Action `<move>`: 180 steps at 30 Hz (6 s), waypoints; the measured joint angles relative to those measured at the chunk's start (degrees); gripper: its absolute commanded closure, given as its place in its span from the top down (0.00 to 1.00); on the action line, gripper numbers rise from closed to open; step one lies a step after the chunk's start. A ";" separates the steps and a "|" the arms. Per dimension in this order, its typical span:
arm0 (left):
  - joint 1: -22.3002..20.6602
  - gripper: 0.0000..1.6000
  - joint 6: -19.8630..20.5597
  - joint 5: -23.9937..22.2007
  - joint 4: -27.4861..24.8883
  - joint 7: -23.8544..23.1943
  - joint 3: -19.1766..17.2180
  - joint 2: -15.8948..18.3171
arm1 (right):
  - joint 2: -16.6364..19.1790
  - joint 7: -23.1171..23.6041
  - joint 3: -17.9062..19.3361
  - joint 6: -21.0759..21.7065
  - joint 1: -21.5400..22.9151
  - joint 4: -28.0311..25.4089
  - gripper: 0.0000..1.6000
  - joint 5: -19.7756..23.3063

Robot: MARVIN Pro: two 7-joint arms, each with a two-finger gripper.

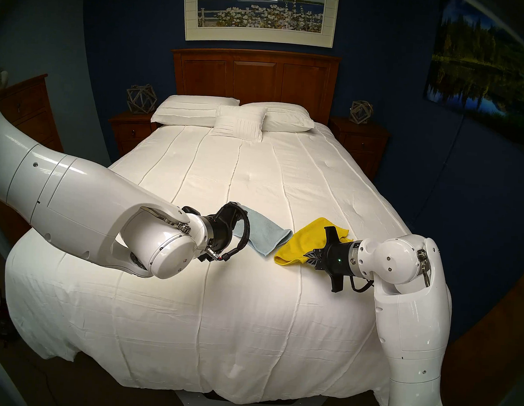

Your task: Fold the hand towels twice and stack them up

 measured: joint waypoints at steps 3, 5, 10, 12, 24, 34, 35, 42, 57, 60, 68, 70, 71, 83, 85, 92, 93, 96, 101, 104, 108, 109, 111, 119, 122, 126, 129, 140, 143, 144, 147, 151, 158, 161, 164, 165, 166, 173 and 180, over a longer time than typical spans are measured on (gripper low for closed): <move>0.00 1.00 0.00 0.00 0.00 0.00 0.00 0.00 | -0.61 1.55 1.53 -0.75 1.17 2.17 0.00 0.51; 0.01 1.00 0.00 0.00 0.01 0.00 0.00 0.00 | -0.91 2.39 2.52 -1.20 2.15 3.42 0.00 0.89; 0.01 1.00 0.00 0.00 0.01 0.00 0.00 0.01 | -1.35 4.64 5.04 -2.20 5.06 6.73 0.00 1.94; 0.02 1.00 0.00 0.00 0.01 0.00 0.00 0.01 | -1.36 5.33 5.69 -2.39 6.01 7.99 0.00 2.25; 0.02 1.00 0.00 0.00 0.01 0.00 0.00 0.01 | 0.08 8.94 7.97 -0.88 12.29 18.25 0.00 2.42; 0.03 1.00 0.00 0.00 0.02 0.01 0.00 0.02 | 1.48 10.98 9.02 0.40 16.03 24.35 0.00 2.13; 0.03 1.00 0.00 0.00 0.02 0.01 0.00 0.02 | 1.60 11.09 9.05 0.50 16.26 24.90 0.00 2.08; 0.03 1.00 0.00 0.00 0.02 0.02 0.00 0.02 | 2.14 12.07 9.29 1.12 16.61 27.32 0.00 1.27; 0.01 1.00 0.14 0.00 -0.01 0.02 -0.03 -0.01 | 3.05 12.02 9.81 3.26 14.55 25.42 1.00 1.21; 0.04 1.00 0.82 0.00 -0.03 0.00 -0.32 -0.68 | 3.57 12.01 9.24 4.40 13.48 22.94 1.00 0.42; 2.18 1.00 1.99 0.00 2.20 -0.05 -3.07 -5.27 | 4.91 12.29 8.69 6.45 11.42 18.30 1.00 -1.92; 2.94 1.00 2.12 -0.01 3.17 0.07 -3.96 -6.46 | 5.07 12.36 8.66 6.71 11.07 17.80 1.00 -2.31; 3.31 1.00 2.18 -0.04 3.68 0.15 -4.34 -7.01 | 5.13 12.39 8.65 6.80 10.92 17.62 1.00 -2.45; 9.03 1.00 3.85 -7.01 12.11 4.09 -11.52 -13.31 | 5.28 12.76 8.64 7.48 10.11 16.42 1.00 -3.63; 10.17 1.00 4.45 -8.77 13.67 4.99 -12.76 -14.16 | 5.23 12.80 8.65 7.54 10.11 16.35 1.00 -3.58; 12.40 1.00 6.44 -12.22 15.27 7.00 -14.84 -15.26 | 4.98 12.87 8.69 7.65 10.11 16.18 1.00 -3.39; 12.67 1.00 6.68 -12.55 15.27 7.14 -15.07 -15.31 | 4.94 12.88 8.69 7.67 10.11 16.16 1.00 -3.38; 13.34 1.00 7.03 -13.36 15.27 7.30 -15.60 -15.39 | 4.85 12.88 8.73 7.70 10.11 16.14 1.00 -3.37; 14.15 1.00 6.12 -14.17 15.27 7.08 -15.88 -15.77 | 4.72 12.89 8.81 7.76 10.10 16.10 1.00 -3.36; 14.25 1.00 4.70 -14.16 15.44 6.76 -15.67 -16.22 | 4.67 12.89 8.87 7.79 10.10 16.09 1.00 -3.36; 14.48 1.00 3.33 -13.49 16.29 5.97 -15.43 -16.80 | 4.60 12.89 8.98 7.83 10.10 16.08 1.00 -3.36; 14.54 1.00 3.19 -13.32 16.48 5.82 -15.41 -16.89 | 4.59 12.89 8.99 7.84 10.10 16.08 1.00 -3.36; 14.71 1.00 2.81 -12.96 17.10 5.48 -15.38 -17.16 | 4.54 12.89 9.04 7.87 10.10 16.07 1.00 -3.36; 15.23 1.00 2.12 -12.32 19.46 5.65 -14.73 -18.14 | 4.42 12.89 9.16 7.96 10.10 16.06 1.00 -3.39; 15.48 1.00 2.10 -12.29 20.02 5.95 -14.60 -18.40 | 4.39 12.88 9.20 7.99 10.10 16.06 1.00 -3.39; 16.36 0.95 2.11 -12.53 21.04 6.48 -14.59 -18.82 | 4.33 12.88 9.24 8.03 10.10 16.06 1.00 -3.41; 17.04 0.74 2.08 -12.92 21.53 6.58 -14.59 -18.99 | 4.30 12.87 9.26 8.05 10.10 16.05 1.00 -3.42; 17.69 0.17 1.95 -13.64 22.05 6.65 -14.40 -18.86 | 4.20 12.85 9.34 8.13 10.10 16.05 1.00 -3.45; 17.60 0.00 1.94 -13.89 22.06 6.63 -14.41 -18.42 | 4.17 12.85 9.36 8.16 10.10 16.05 1.00 -3.45; 17.54 0.00 1.89 -14.11 22.13 6.62 -14.49 -18.17 | 4.16 12.85 9.37 8.17 10.11 16.05 1.00 -3.45; 17.42 0.00 1.88 -14.71 22.59 6.58 -14.74 -17.53 | 4.13 12.84 9.39 8.20 10.11 16.05 1.00 -3.45; 17.27 0.00 2.17 -15.93 23.62 6.43 -15.54 -16.21 | 4.10 12.84 9.41 8.26 10.11 16.05 1.00 -3.45; 17.96 0.00 2.21 -18.88 26.79 4.87 -17.60 -14.25 | 4.06 12.83 9.45 8.34 10.12 16.05 1.00 -3.45; 18.48 0.00 1.80 -19.76 28.06 4.25 -18.18 -13.92 | 4.04 12.83 9.47 8.36 10.12 16.05 1.00 -3.45; 19.08 0.00 0.89 -20.77 29.44 3.87 -18.58 -13.77 | 4.03 12.82 9.49 8.37 10.12 16.05 1.00 -3.46; 19.29 0.00 0.40 -21.16 30.15 3.88 -18.62 -13.77 | 4.02 12.82 9.50 8.38 10.12 16.05 1.00 -3.47; 19.39 0.00 0.18 -21.30 30.49 3.88 -18.62 -13.79 | 4.01 12.82 9.50 8.38 10.12 16.05 1.00 -3.47; 20.85 0.00 -0.91 -22.56 34.96 5.25 -18.41 -14.86 | 3.96 12.81 9.54 8.39 10.12 16.05 1.00 -3.50; 22.61 0.00 0.14 -23.10 38.33 7.22 -18.35 -16.11 | 3.91 12.81 9.56 8.35 10.12 16.04 1.00 -3.52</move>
